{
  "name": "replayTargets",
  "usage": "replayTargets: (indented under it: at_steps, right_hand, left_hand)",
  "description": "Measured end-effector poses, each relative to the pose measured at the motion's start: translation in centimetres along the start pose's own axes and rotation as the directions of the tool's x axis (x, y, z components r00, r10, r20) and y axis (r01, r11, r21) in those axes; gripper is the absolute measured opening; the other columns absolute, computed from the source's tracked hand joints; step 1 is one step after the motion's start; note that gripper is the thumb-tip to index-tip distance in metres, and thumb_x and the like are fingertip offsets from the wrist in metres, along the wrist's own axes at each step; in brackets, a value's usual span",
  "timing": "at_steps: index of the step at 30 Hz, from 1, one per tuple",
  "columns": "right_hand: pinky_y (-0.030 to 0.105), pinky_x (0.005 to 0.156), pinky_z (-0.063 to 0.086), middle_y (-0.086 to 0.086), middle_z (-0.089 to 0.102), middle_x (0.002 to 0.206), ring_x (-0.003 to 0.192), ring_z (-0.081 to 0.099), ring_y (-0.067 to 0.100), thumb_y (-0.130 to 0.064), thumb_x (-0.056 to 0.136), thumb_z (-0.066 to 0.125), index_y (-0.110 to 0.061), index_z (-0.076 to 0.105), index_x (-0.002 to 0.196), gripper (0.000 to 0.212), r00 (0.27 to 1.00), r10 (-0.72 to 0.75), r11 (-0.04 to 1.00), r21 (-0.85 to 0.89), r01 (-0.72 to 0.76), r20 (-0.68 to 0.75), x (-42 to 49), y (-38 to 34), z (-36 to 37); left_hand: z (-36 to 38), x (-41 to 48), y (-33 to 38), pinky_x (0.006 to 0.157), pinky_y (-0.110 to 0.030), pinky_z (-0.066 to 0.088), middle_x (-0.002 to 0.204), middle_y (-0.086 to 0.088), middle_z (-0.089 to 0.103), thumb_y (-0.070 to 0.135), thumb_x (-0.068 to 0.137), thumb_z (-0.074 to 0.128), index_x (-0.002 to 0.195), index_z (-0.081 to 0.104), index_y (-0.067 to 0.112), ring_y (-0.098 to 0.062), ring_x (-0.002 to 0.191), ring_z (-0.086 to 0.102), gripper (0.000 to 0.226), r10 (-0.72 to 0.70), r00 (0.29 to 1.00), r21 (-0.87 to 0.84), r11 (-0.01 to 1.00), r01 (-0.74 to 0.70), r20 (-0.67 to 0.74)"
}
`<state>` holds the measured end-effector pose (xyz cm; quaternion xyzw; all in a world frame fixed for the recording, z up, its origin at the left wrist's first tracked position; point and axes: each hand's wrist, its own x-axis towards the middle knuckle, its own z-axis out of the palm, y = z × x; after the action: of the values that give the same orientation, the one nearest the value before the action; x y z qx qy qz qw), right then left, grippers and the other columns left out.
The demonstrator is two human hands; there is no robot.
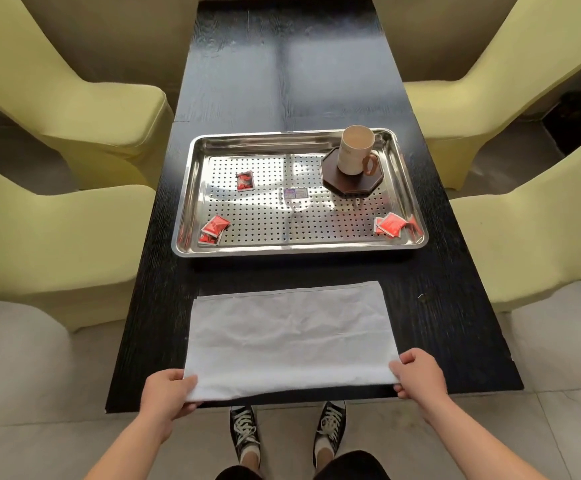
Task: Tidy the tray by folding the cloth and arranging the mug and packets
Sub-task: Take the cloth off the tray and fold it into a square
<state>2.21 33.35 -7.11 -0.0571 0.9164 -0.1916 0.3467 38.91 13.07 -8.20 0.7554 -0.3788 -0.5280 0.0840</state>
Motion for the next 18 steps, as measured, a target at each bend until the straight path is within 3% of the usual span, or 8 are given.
replayTargets:
  at_steps: [2, 4, 6, 8, 10, 12, 15, 18]
  right_hand:
    - [0.040, 0.070, 0.058, 0.004, 0.070, 0.090, 0.078, 0.069, 0.026, -0.020, 0.089, 0.064, -0.017, 0.061, 0.099, 0.010, 0.998, -0.041, 0.997, -0.074, 0.038, -0.045, -0.2, -0.1, -0.2]
    - [0.034, 0.072, 0.048, 0.002, 0.065, 0.103, 0.094, 0.060, 0.023, -0.021, 0.091, 0.065, -0.018, 0.060, 0.116, 0.025, 0.974, -0.192, 0.966, -0.199, 0.166, -0.118, -0.8, -0.3, -0.1]
    - [0.031, 0.072, 0.044, -0.001, 0.062, 0.106, 0.098, 0.054, 0.018, -0.017, 0.092, 0.063, -0.017, 0.061, 0.120, 0.027, 0.920, -0.353, 0.920, -0.242, 0.308, -0.171, -2.1, -1.1, 0.5]
    - [0.030, 0.072, 0.046, -0.004, 0.063, 0.106, 0.094, 0.057, 0.014, -0.012, 0.095, 0.058, -0.016, 0.063, 0.120, 0.026, 0.913, -0.400, 0.914, -0.106, 0.391, -0.084, -3.7, -2.2, 1.9]
    - [0.032, 0.072, 0.055, -0.002, 0.067, 0.106, 0.090, 0.063, 0.017, -0.008, 0.097, 0.054, -0.014, 0.063, 0.122, 0.027, 0.932, -0.337, 0.927, 0.222, 0.304, 0.130, -5.2, -3.4, 3.7]
    - [0.029, 0.073, 0.059, 0.004, 0.069, 0.109, 0.093, 0.068, 0.020, -0.003, 0.098, 0.053, -0.013, 0.061, 0.124, 0.029, 0.899, -0.306, 0.880, 0.454, 0.141, 0.314, -6.8, -4.6, 5.5]
    - [0.031, 0.081, 0.060, 0.007, 0.069, 0.118, 0.104, 0.069, 0.023, -0.002, 0.098, 0.054, -0.016, 0.060, 0.125, 0.030, 0.854, -0.282, 0.812, 0.583, -0.030, 0.436, -8.1, -5.7, 7.8]
    - [0.028, 0.082, 0.057, 0.005, 0.065, 0.125, 0.114, 0.066, 0.023, -0.002, 0.098, 0.057, -0.015, 0.056, 0.131, 0.036, 0.816, -0.247, 0.784, 0.602, -0.149, 0.523, -8.8, -6.2, 9.3]
  left_hand:
    - [-0.2, -0.2, 0.0, 0.051, -0.033, 0.056, 0.090, -0.015, 0.073, 0.003, 0.089, 0.067, 0.098, 0.069, 0.006, -0.032, 0.074, 0.073, 0.010, 0.017, 1.000, 0.003, 1.000, -0.017, -0.005]
    - [-0.3, -0.6, 0.3, 0.056, -0.036, 0.057, 0.094, -0.014, 0.072, 0.002, 0.089, 0.067, 0.103, 0.069, 0.006, -0.033, 0.081, 0.071, 0.015, 0.040, 0.999, -0.001, 0.999, -0.040, -0.004]
    - [-0.2, -1.3, 0.8, 0.060, -0.037, 0.059, 0.096, -0.011, 0.072, 0.002, 0.089, 0.066, 0.108, 0.068, 0.008, -0.030, 0.085, 0.070, 0.020, 0.090, 0.996, 0.000, 0.996, -0.090, 0.002]
    - [0.1, -2.1, 1.3, 0.060, -0.037, 0.058, 0.095, -0.008, 0.073, 0.003, 0.089, 0.064, 0.109, 0.069, 0.011, -0.028, 0.085, 0.070, 0.022, 0.151, 0.988, -0.006, 0.988, -0.151, -0.002]
    - [0.5, -3.1, 2.1, 0.060, -0.036, 0.058, 0.094, -0.004, 0.073, 0.005, 0.090, 0.063, 0.111, 0.068, 0.015, -0.024, 0.085, 0.069, 0.024, 0.212, 0.977, 0.000, 0.977, -0.212, -0.026]
    - [0.9, -4.3, 3.0, 0.061, -0.037, 0.059, 0.092, 0.001, 0.073, 0.009, 0.091, 0.061, 0.112, 0.069, 0.017, -0.020, 0.084, 0.069, 0.024, 0.289, 0.956, 0.025, 0.957, -0.288, -0.054]
    - [2.0, -6.7, 4.4, 0.067, -0.043, 0.061, 0.087, 0.012, 0.073, 0.020, 0.090, 0.062, 0.103, 0.069, 0.035, -0.010, 0.082, 0.069, 0.021, 0.446, 0.894, 0.082, 0.893, -0.442, -0.041]
    - [3.9, -9.5, 5.7, 0.067, -0.032, 0.057, 0.087, 0.026, 0.070, 0.027, 0.091, 0.064, 0.094, 0.065, 0.046, 0.002, 0.083, 0.065, 0.020, 0.603, 0.797, 0.149, 0.786, -0.600, 0.029]
